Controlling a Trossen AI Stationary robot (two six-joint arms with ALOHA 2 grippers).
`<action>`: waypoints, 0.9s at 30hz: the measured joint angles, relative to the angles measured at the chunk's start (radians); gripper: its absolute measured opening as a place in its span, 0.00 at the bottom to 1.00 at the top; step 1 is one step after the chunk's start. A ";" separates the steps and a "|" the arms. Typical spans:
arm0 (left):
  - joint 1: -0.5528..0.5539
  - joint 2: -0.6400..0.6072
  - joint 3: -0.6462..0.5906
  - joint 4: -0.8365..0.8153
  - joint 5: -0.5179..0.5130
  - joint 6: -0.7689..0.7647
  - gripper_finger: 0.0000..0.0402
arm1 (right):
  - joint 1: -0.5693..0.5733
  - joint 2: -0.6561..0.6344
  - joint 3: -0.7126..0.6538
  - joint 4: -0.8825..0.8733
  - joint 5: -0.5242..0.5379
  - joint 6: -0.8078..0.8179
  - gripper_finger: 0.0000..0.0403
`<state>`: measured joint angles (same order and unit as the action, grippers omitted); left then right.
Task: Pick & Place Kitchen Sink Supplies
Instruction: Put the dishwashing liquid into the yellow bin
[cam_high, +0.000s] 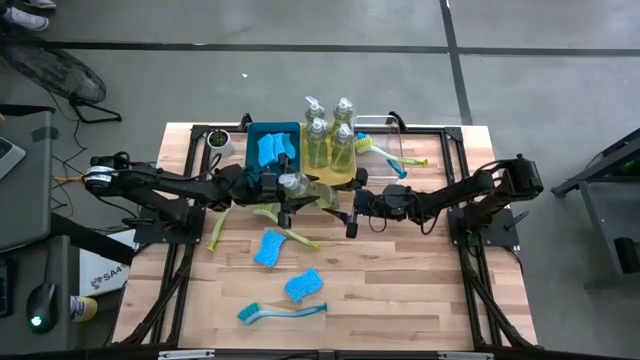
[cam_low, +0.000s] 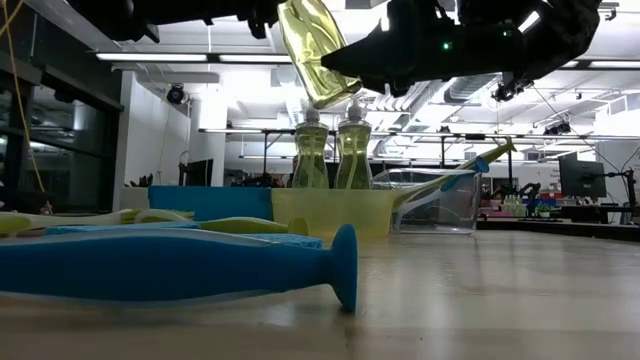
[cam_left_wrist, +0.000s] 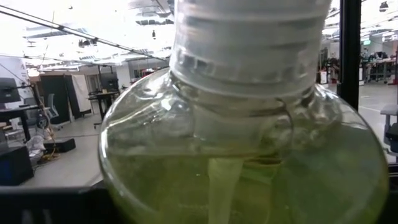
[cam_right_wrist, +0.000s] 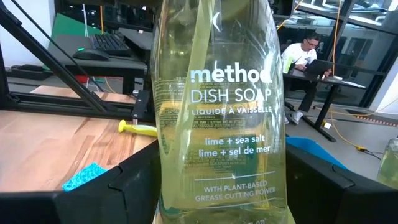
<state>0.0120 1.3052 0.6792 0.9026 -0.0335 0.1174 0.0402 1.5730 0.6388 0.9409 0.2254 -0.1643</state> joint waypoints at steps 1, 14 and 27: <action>0.000 0.000 0.000 0.003 -0.002 0.001 0.50 | 0.000 0.000 0.000 0.000 0.003 0.000 0.67; 0.001 0.001 0.030 -0.009 0.013 0.037 0.49 | 0.001 0.000 0.003 0.032 0.011 -0.023 0.67; 0.000 0.001 0.035 0.014 0.005 0.086 0.49 | 0.013 -0.016 0.002 0.048 0.043 -0.071 0.67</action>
<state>0.0120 1.3064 0.7139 0.9168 -0.0284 0.2038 0.0530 1.5566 0.6403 0.9894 0.2682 -0.2354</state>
